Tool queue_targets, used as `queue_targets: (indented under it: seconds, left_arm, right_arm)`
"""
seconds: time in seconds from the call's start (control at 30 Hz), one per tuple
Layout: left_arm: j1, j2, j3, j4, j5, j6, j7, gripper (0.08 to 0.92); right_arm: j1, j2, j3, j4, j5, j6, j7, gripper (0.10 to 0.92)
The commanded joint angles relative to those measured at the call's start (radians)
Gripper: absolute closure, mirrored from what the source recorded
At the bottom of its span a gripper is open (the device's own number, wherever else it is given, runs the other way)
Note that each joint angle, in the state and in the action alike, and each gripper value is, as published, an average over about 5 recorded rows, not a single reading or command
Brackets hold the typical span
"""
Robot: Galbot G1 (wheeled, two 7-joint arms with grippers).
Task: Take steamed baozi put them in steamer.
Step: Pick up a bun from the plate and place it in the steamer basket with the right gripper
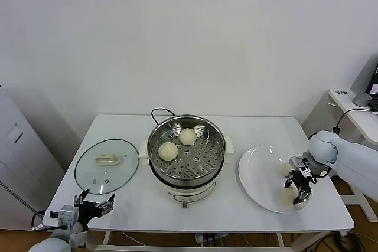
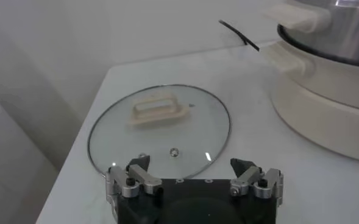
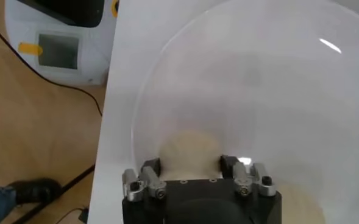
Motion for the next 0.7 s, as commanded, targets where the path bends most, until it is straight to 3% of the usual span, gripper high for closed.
queue_targets:
  seconds: [0.03, 0.33, 0.7]
  left_arm:
    - [0.002, -0.003, 0.001, -0.003, 0.001, 0.001, -0.001, 0.177]
    - [-0.002, 0.001, 0.001, -0.004, 0.002, 0.003, -0.002, 0.177]
    - [-0.007, 0.001, 0.012, -0.002, 0.002, 0.002, -0.003, 0.177]
  right_arm:
    - [0.056, -0.014, -0.030, 0.018, 0.030, -0.003, -0.014, 0.518]
    - [0.447, 0.017, -0.178, 0.047, 0.128, 0.069, -0.034, 0.525]
    - [0.596, 0.335, -0.096, -0.013, 0.204, 0.306, -0.003, 0.523]
